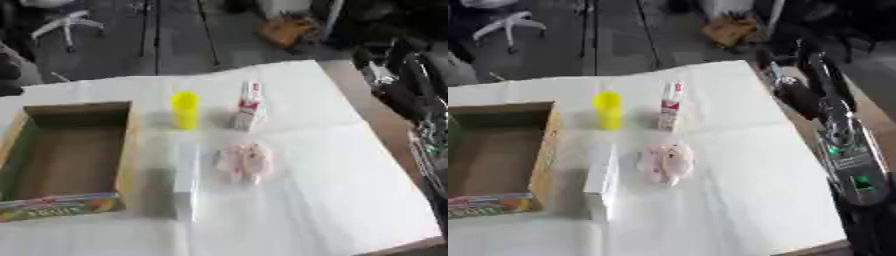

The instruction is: Pick up objects on the table and place them in the box.

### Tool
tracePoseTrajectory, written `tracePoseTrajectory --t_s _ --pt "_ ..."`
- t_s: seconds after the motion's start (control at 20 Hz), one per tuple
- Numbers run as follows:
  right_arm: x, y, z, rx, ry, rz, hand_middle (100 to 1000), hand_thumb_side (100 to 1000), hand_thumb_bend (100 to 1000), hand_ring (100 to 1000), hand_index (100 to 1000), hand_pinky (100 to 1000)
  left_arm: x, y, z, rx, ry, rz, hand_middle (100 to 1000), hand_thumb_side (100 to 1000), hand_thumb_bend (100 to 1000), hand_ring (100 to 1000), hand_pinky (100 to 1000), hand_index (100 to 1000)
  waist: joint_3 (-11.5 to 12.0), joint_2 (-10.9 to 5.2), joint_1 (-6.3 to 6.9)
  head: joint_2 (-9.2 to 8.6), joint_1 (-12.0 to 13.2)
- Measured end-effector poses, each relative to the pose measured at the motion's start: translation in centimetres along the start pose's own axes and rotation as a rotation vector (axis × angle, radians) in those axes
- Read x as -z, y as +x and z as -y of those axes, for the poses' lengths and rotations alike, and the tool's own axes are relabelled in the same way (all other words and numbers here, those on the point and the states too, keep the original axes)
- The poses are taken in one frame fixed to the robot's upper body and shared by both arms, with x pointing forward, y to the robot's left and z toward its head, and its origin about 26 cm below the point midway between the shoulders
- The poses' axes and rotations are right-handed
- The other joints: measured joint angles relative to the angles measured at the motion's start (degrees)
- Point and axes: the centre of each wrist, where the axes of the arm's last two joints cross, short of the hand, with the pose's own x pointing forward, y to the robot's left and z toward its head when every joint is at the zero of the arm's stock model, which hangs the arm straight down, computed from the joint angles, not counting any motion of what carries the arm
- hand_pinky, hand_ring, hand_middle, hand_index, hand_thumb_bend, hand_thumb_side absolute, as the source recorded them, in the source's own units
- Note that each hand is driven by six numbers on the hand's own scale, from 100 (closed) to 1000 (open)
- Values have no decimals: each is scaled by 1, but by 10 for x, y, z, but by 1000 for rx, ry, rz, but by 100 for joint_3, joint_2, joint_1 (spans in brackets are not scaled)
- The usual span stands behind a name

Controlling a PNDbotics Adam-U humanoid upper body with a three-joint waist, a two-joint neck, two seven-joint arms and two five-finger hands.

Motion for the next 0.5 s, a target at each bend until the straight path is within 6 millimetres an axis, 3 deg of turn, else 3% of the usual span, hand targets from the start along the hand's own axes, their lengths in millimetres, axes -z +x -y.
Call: tracePoseTrajectory --t_s 0.5 --pt "0 0 0 0 0 0 935 675 413 780 893 749 0 0 0 0 0 0 630 906 545 718 660 770 6 0 0 0 0"
